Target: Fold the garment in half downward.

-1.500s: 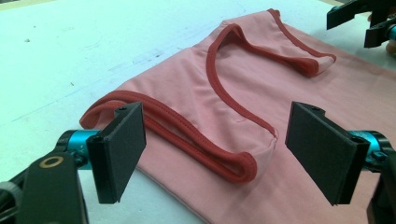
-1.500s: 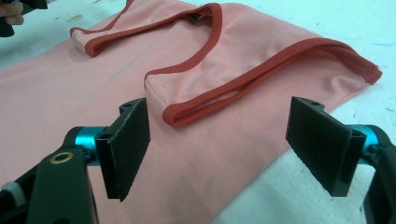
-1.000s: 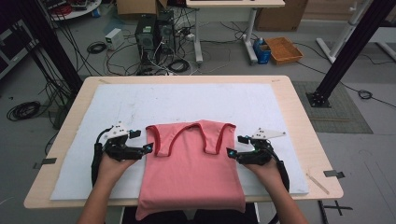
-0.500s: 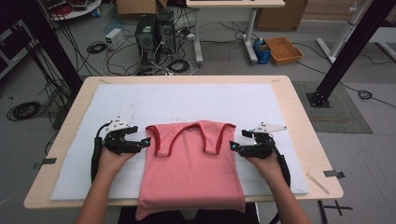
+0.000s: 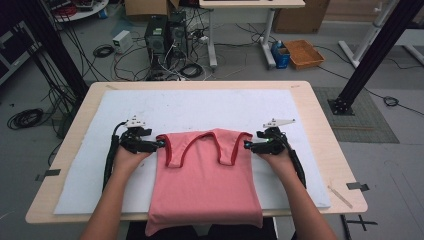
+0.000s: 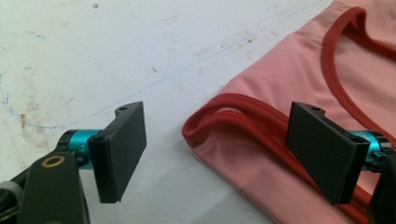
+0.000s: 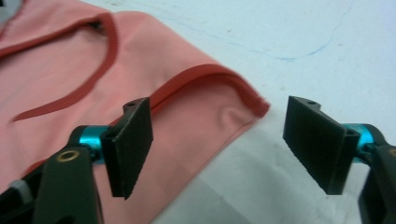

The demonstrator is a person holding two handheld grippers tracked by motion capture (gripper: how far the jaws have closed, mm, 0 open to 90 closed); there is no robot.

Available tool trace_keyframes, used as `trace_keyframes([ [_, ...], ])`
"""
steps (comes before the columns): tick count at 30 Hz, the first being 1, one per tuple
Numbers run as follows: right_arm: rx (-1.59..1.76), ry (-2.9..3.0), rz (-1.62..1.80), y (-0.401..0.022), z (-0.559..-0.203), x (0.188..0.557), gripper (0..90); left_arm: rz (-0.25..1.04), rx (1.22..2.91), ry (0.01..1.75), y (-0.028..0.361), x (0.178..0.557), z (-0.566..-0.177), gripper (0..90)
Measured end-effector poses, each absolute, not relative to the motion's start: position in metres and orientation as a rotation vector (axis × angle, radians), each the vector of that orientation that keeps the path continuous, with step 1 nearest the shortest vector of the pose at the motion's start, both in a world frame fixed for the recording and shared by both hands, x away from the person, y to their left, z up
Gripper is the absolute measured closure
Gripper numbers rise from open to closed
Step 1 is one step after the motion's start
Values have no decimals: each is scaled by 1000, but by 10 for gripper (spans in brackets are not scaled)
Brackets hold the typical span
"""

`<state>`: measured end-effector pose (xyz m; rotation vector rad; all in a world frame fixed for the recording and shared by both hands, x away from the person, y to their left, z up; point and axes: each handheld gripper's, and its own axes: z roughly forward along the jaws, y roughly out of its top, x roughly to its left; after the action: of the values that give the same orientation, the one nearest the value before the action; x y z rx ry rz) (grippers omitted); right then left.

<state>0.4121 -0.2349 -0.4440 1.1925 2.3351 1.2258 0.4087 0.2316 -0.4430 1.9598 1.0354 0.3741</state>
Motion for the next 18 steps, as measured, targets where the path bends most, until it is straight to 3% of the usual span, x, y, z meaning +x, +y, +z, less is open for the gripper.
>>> trace_keyframes([
  [9, 1211, 2370, 1132, -228, -450, 429, 414, 367, 2009, 1046, 225, 418, -451, 303],
  [18, 1131, 2380, 1090, -224, -449, 425, 785, 360, 2049, 960, 216, 412, -450, 699],
])
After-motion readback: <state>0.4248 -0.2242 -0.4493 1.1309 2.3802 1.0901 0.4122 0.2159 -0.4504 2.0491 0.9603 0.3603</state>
